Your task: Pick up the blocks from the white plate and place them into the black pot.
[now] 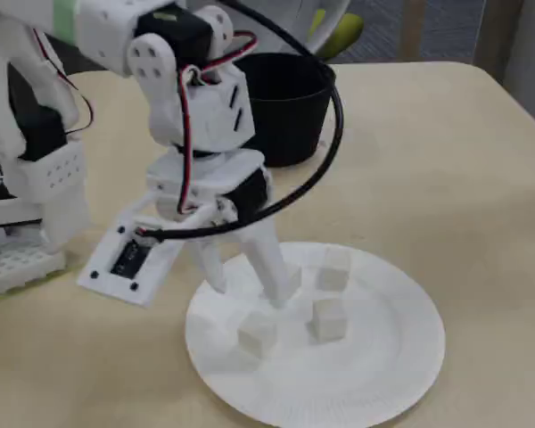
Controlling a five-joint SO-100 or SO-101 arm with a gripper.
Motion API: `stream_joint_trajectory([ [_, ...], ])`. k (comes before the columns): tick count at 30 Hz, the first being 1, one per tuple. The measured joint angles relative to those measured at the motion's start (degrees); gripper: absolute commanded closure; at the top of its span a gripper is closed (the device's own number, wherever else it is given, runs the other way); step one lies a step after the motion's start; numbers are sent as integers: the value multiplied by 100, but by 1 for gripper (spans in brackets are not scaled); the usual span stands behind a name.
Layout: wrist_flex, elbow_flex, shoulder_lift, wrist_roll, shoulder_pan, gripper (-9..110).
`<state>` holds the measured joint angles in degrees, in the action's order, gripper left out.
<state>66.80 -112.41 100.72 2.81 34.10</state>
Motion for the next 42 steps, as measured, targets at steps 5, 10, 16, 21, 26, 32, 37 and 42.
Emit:
stream_joint_trajectory([
  [5,62,483,-694,202,88,71],
  [10,62,1002,-1336,308,167,72],
  [16,88,1380,-1916,360,193,76],
  [21,105,1424,-2127,369,114,99],
  [26,-62,1529,-2276,237,114,104],
  [32,-554,1529,-2127,352,53,104],
  [37,-1626,1538,-800,378,-202,104],
  [42,-1213,2329,290,483,-1195,104],
])
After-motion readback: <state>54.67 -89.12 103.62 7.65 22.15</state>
